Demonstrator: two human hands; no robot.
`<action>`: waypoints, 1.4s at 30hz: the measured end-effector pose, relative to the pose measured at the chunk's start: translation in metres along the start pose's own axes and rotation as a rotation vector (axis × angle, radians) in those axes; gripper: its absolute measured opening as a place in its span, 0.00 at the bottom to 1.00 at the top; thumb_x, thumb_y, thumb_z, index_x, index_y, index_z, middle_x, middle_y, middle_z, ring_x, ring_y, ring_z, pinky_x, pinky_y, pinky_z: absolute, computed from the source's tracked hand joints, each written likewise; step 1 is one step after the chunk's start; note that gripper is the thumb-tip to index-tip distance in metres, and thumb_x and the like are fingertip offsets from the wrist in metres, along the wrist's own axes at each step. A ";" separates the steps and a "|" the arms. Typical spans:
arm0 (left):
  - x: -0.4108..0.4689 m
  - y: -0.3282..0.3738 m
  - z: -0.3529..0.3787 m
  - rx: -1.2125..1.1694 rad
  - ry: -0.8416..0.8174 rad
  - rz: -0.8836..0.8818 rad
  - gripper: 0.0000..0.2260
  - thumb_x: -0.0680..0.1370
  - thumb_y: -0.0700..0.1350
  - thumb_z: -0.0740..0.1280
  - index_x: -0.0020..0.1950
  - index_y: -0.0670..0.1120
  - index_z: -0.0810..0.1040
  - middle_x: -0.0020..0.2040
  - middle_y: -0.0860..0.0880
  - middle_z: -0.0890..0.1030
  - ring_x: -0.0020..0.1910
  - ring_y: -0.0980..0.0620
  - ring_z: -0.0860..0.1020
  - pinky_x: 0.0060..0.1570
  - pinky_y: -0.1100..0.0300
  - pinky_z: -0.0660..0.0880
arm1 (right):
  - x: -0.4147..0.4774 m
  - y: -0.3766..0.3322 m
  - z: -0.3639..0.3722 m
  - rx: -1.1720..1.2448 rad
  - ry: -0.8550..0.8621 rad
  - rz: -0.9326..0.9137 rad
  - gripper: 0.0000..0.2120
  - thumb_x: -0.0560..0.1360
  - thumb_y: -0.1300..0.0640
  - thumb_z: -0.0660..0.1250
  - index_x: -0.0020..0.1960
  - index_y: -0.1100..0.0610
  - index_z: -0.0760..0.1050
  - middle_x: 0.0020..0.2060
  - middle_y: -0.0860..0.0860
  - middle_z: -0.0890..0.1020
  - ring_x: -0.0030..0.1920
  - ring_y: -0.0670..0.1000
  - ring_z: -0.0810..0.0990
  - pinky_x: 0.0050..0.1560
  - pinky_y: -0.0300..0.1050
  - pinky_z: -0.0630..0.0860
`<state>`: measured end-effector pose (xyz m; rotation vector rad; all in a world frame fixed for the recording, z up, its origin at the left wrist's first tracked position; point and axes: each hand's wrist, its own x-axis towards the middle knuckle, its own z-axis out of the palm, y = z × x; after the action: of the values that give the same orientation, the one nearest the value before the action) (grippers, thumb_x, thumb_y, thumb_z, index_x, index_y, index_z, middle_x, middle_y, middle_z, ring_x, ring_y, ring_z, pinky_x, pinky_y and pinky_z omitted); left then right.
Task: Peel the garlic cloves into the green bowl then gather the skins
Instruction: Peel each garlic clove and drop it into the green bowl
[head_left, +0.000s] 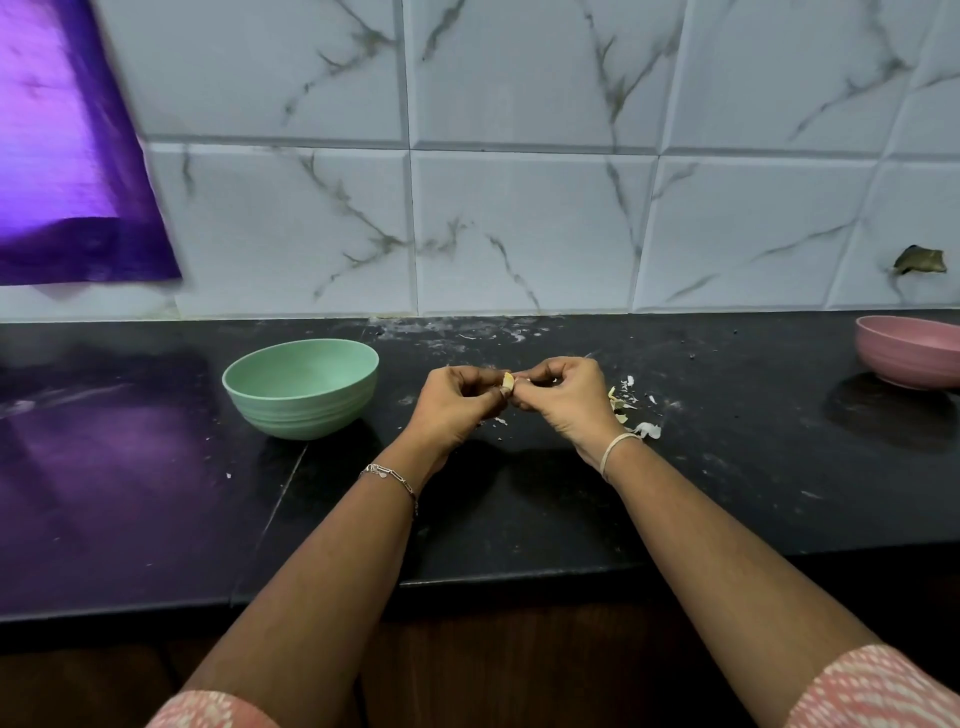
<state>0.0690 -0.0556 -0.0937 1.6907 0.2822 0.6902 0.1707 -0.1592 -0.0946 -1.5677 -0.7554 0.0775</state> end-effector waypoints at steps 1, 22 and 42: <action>0.000 0.000 0.000 -0.003 -0.003 0.000 0.08 0.76 0.34 0.69 0.55 0.38 0.81 0.37 0.49 0.82 0.30 0.64 0.78 0.31 0.73 0.71 | 0.000 0.000 0.000 0.011 0.000 0.000 0.08 0.67 0.67 0.75 0.33 0.56 0.81 0.35 0.53 0.85 0.35 0.50 0.83 0.44 0.47 0.83; 0.006 0.000 0.000 -0.208 0.110 -0.096 0.04 0.75 0.37 0.71 0.49 0.43 0.79 0.37 0.42 0.83 0.32 0.52 0.82 0.29 0.65 0.76 | 0.003 0.005 0.003 -0.070 -0.005 -0.127 0.05 0.69 0.60 0.77 0.41 0.52 0.82 0.39 0.49 0.85 0.36 0.44 0.82 0.40 0.37 0.78; 0.005 -0.002 0.000 -0.169 0.039 -0.051 0.04 0.75 0.36 0.71 0.48 0.41 0.80 0.38 0.41 0.84 0.36 0.49 0.83 0.35 0.63 0.78 | 0.002 0.002 0.000 -0.129 0.002 -0.131 0.03 0.68 0.62 0.77 0.39 0.57 0.83 0.33 0.51 0.85 0.32 0.43 0.81 0.38 0.37 0.79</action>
<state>0.0729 -0.0523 -0.0943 1.5060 0.2859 0.6904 0.1726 -0.1579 -0.0962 -1.6360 -0.8739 -0.0698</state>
